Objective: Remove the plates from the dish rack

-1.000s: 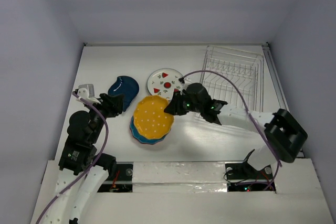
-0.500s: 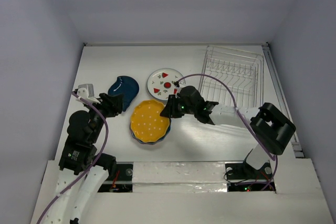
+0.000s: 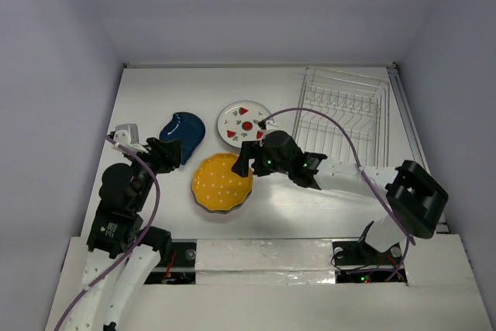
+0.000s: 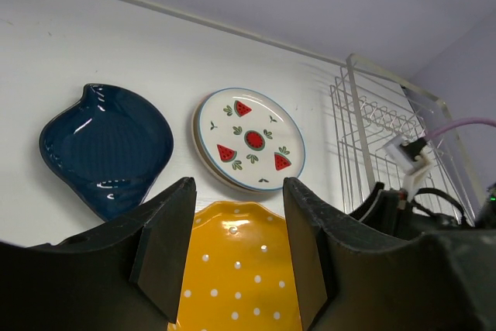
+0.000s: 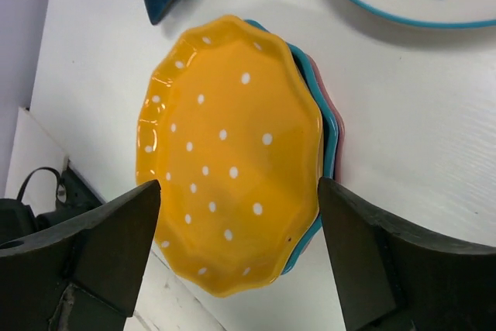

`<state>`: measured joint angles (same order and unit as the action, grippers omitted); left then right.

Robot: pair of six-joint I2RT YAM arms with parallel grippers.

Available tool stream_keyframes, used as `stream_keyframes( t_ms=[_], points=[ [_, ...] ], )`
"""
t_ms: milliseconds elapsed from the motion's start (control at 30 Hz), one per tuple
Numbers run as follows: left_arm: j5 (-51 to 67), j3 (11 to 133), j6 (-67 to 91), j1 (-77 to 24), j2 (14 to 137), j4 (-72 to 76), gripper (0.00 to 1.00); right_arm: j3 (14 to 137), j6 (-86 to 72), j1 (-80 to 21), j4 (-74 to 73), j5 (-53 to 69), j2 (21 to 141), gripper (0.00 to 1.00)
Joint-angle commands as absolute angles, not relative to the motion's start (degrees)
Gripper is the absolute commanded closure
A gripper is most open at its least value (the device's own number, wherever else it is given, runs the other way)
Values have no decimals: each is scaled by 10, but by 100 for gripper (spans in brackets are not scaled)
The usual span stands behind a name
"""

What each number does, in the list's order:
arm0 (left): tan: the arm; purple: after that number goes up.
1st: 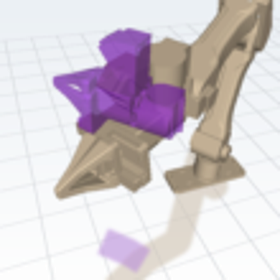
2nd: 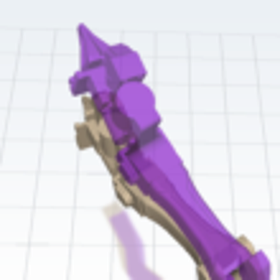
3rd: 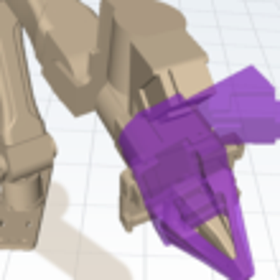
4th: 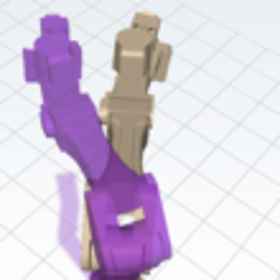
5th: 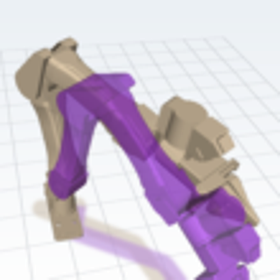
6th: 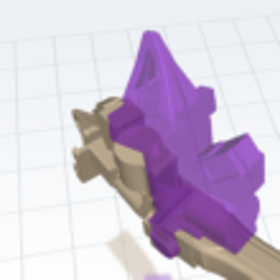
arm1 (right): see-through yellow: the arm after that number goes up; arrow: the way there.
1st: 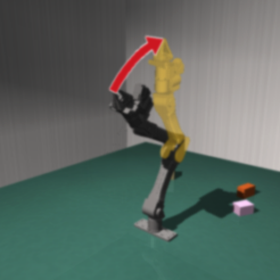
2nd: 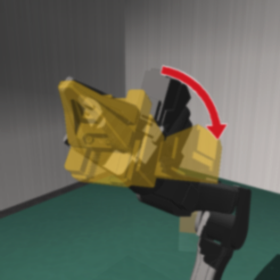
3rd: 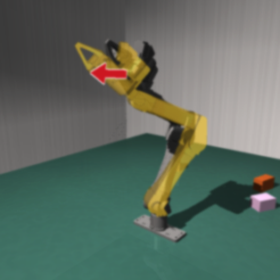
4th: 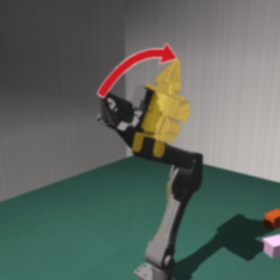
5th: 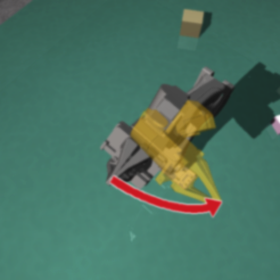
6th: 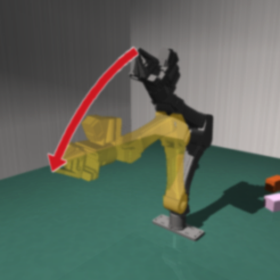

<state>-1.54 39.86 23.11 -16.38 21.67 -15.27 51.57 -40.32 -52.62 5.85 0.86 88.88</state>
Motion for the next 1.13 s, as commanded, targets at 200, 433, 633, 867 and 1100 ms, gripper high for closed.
stream_keyframes(
  t_ms=[200, 433, 633, 867, 1100],
  points=[
    [-12, 401, 232, -162, 217, -127, 54, 540, -362, -541, 7, -128, 774, 45],
    [-22, 403, 232, -156, 202, -128, 54, 477, -322, -552, 6, -239, 581, 100],
    [-18, 402, 232, -156, 154, -110, 36, 441, -261, -552, -47, -387, 319, 56],
    [16, 457, 239, -156, 182, -100, 18, 448, -261, -552, -122, -554, 179, 0],
    [14, 471, 226, -156, 202, -82, 17, 417, -248, -552, -104, -568, 155, 0]
  ],
)
